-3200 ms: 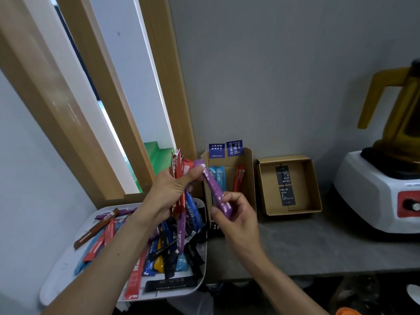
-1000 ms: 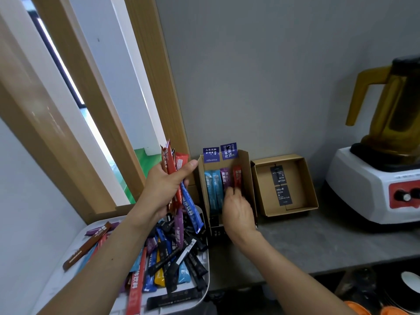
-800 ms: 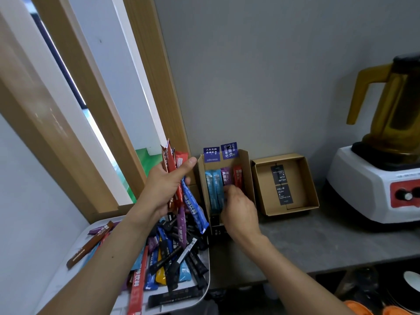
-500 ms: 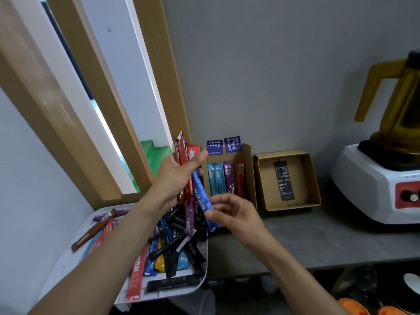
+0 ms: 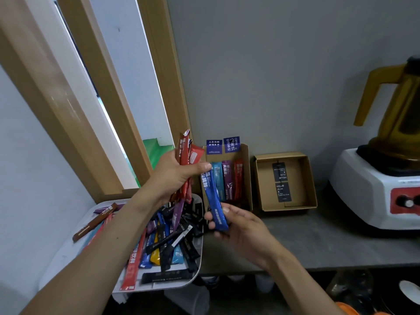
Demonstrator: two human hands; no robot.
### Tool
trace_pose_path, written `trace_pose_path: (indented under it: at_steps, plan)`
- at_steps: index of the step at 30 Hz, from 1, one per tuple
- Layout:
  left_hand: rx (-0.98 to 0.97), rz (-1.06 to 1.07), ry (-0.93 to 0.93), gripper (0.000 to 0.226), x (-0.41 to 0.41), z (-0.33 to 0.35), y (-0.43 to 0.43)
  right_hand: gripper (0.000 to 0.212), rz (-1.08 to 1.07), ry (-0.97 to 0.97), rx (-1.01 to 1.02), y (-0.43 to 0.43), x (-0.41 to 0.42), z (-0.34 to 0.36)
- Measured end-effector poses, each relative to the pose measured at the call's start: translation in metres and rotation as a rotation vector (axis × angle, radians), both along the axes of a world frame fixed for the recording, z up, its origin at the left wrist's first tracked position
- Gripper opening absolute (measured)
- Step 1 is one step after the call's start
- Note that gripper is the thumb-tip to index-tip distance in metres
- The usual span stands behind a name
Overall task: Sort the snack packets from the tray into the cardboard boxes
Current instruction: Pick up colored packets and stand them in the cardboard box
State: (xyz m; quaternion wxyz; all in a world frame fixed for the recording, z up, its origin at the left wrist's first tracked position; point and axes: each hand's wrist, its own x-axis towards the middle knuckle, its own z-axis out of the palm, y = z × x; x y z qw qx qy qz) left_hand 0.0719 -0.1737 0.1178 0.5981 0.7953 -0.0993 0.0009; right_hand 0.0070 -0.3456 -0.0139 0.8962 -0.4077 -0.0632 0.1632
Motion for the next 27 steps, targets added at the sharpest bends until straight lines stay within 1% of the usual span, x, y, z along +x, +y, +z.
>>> trace_pose_path:
  at_steps: [2, 4, 6, 8, 9, 11, 14, 16, 18, 21, 23, 27]
  plan:
    - [0.055, 0.013, -0.083, 0.027, 0.001, 0.000, -0.004, 0.042, -0.069, -0.039, -0.108, 0.001, 0.001, -0.001]
    - [0.096, 0.020, -0.123, 0.028, 0.001, 0.001, -0.008, 0.039, -0.203, -0.123, -0.290, 0.002, 0.003, -0.003]
    - [0.143, 0.052, -0.151, 0.030, 0.000, 0.000, -0.011, 0.025, -0.328, -0.189, -0.435, -0.001, 0.007, -0.005]
    - [0.179, 0.109, -0.185, 0.030, 0.000, -0.002, -0.011, 0.017, -0.365, -0.269, -0.582, -0.007, 0.013, -0.004]
    - [0.178, 0.132, -0.196, 0.031, 0.001, -0.003, -0.011, 0.015, -0.360, -0.314, -0.684, -0.011, 0.015, -0.002]
    - [0.164, 0.154, -0.182, 0.033, 0.002, -0.003, -0.011, 0.014, -0.339, -0.355, -0.824, -0.014, 0.020, 0.003]
    - [0.158, 0.144, -0.139, 0.036, 0.005, 0.001, -0.009, 0.017, -0.393, -0.358, -0.831, -0.009, 0.029, 0.012]
    - [0.117, 0.146, -0.138, 0.035, 0.007, 0.003, -0.006, 0.018, -0.464, -0.361, -0.879, -0.002, 0.035, 0.012]
    - [0.037, 0.186, -0.112, 0.036, 0.008, 0.003, -0.001, 0.019, -0.582, -0.332, -0.978, 0.006, 0.041, 0.004]
    - [-0.078, 0.225, 0.001, 0.036, 0.010, 0.000, 0.008, 0.027, -0.697, -0.322, -1.220, 0.018, 0.054, -0.013]
    - [-0.105, 0.213, 0.068, 0.036, 0.010, -0.006, 0.012, 0.029, -0.682, -0.283, -1.325, 0.021, 0.069, -0.018]
    - [-0.178, 0.208, 0.161, 0.033, 0.014, -0.017, 0.018, 0.024, -0.586, -0.185, -1.364, 0.025, 0.096, -0.020]
